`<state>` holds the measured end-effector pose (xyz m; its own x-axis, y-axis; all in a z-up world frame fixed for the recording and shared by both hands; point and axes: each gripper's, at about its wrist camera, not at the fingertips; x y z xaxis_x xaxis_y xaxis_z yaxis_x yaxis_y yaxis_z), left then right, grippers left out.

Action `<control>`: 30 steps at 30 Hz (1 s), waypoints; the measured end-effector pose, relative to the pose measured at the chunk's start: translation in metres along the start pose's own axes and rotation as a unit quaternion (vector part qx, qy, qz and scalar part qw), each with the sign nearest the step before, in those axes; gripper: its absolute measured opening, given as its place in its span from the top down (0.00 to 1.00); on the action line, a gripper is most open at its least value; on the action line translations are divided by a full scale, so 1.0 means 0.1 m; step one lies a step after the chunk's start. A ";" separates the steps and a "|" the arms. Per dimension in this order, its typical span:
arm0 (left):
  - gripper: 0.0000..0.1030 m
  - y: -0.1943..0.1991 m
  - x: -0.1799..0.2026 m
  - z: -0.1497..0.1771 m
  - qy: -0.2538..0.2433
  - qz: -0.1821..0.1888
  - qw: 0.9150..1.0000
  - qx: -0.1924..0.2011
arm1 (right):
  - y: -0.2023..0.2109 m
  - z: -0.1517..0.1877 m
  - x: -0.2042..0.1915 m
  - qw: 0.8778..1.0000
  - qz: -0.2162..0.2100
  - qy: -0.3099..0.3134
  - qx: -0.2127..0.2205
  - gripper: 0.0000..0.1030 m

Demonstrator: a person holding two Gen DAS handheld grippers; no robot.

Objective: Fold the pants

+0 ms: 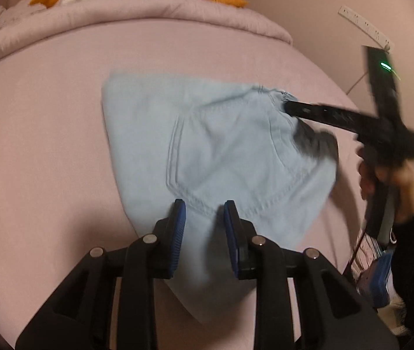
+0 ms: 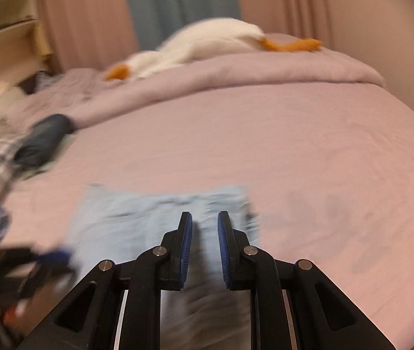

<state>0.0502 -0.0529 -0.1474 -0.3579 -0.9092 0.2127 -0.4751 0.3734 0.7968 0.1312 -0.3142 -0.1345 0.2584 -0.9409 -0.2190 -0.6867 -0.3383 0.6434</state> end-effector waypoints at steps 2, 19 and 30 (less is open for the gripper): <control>0.75 0.02 0.01 0.01 0.000 -0.004 1.000 0.005 | -0.25 0.05 0.15 0.998 -0.009 -0.041 -0.051 0.83; 0.73 0.06 0.03 0.11 0.013 -0.027 1.000 0.001 | 0.07 0.60 -0.28 0.993 0.056 0.091 -0.044 0.82; 0.35 0.23 -0.09 0.24 0.056 -0.028 0.998 0.011 | 0.42 0.59 0.27 0.993 -0.053 -0.099 -0.023 0.38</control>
Point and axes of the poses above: each gripper's, at about its wrist camera, not at the fingertips, and y roughly against the way its jaws point, x to its right, z to its underside, and after that the axes turned 4 degrees about -z, right-handed
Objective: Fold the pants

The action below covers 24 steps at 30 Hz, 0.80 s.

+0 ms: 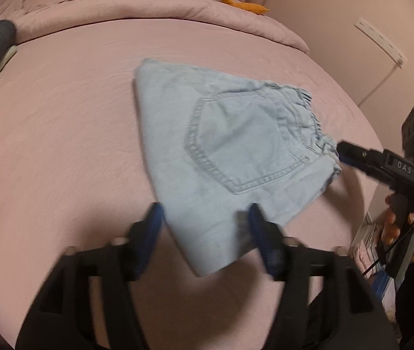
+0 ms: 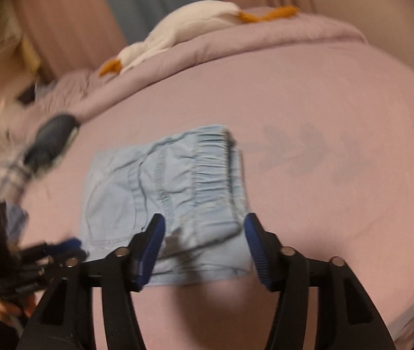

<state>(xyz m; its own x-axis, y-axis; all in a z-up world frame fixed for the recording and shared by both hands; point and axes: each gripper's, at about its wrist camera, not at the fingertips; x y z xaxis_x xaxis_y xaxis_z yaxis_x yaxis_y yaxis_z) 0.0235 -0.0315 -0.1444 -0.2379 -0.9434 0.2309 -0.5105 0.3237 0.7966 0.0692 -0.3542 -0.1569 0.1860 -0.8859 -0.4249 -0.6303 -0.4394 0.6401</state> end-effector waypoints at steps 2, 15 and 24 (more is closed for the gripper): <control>0.35 0.01 -0.06 0.01 0.019 0.009 1.000 -0.002 | -0.06 0.02 0.20 0.998 -0.019 -0.057 -0.018 0.35; 0.35 -0.04 -0.26 -0.02 0.083 0.055 0.995 -0.022 | -0.35 0.00 0.34 0.981 -0.080 -0.153 -0.093 0.30; 0.35 -0.14 -0.25 -0.15 0.074 0.064 0.995 -0.026 | -0.54 -0.13 0.30 0.981 -0.087 -0.125 -0.122 0.30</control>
Point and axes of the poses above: each gripper's, at about its wrist camera, not at the fingertips, and y roughly against the way its jaws point, x to its right, z to its underside, and after that the axes turned 4 degrees about -z, right-handed
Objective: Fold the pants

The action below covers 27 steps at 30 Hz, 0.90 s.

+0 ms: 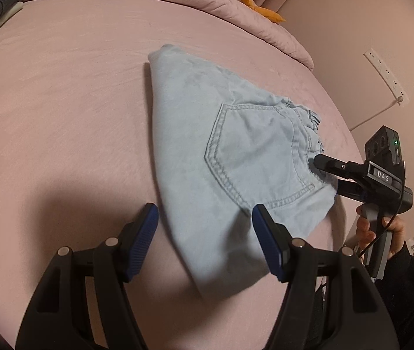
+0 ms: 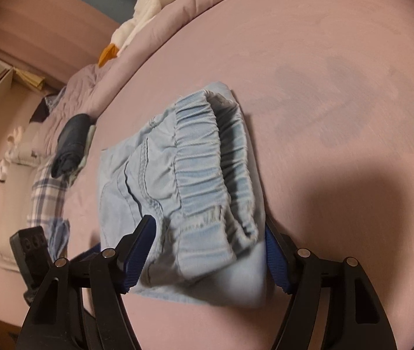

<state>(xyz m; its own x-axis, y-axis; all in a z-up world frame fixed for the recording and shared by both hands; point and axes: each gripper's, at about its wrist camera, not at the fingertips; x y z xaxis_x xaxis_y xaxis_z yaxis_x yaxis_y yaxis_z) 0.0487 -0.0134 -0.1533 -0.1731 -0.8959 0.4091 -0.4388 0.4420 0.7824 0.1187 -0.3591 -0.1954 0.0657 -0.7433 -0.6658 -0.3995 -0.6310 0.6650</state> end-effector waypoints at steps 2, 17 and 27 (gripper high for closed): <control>0.35 -0.04 0.00 -0.04 -0.001 0.004 1.000 -0.001 | -0.03 -0.03 -0.01 1.000 0.000 0.003 -0.003 0.30; 0.35 -0.19 -0.01 -0.28 0.000 0.021 1.000 -0.002 | -0.20 -0.18 -0.11 0.999 -0.001 0.040 -0.016 0.27; 0.33 -0.27 0.02 -0.38 -0.011 0.023 1.000 0.002 | -0.27 -0.24 -0.17 0.998 0.000 0.062 -0.015 0.26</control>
Point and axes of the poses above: each gripper's, at about its wrist camera, not at the fingertips, and y roughly against the way its jaws point, x to its right, z to its underside, and after that the axes turned 4 degrees about -z, right-handed
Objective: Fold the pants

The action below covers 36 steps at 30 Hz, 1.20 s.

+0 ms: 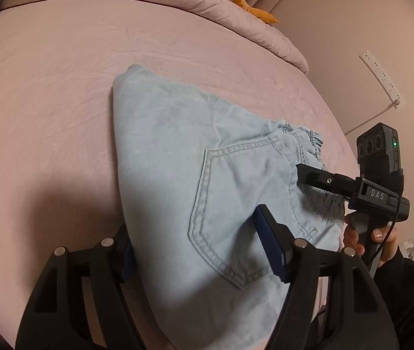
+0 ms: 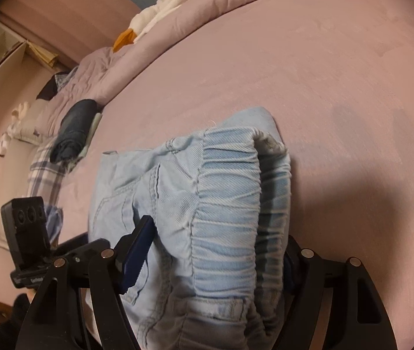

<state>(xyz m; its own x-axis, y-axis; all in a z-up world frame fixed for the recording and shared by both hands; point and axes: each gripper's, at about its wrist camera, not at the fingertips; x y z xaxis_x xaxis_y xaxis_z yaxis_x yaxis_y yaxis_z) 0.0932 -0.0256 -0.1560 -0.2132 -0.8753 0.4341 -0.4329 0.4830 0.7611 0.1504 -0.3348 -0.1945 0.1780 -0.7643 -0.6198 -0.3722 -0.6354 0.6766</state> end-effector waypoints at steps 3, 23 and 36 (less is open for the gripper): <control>0.32 -0.02 0.00 -0.02 -0.002 0.001 1.000 0.002 | -0.02 0.00 -0.03 1.000 0.003 0.006 0.000 0.26; 0.52 -0.06 0.14 -0.07 -0.035 -0.062 0.997 0.001 | -0.01 0.10 -0.29 0.996 0.078 0.021 0.030 0.33; 0.76 0.18 0.21 -0.06 -0.041 -0.075 0.996 0.036 | 0.16 0.22 -0.64 0.987 0.111 0.069 0.090 0.54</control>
<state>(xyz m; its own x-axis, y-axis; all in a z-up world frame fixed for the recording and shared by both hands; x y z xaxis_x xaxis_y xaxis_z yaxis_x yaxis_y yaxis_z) 0.0856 -0.0351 -0.1301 -0.2112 -0.9381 0.2745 -0.5267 0.3458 0.7765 0.1131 -0.2935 -0.1525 0.1908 -0.8985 -0.3953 -0.5698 -0.4293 0.7008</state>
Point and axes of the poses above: each gripper's, at about its wrist camera, not at the fingertips, and y roughly against the way its jaws point, x to its right, z to its underside, and after that the axes turned 4 degrees about -z, right-handed
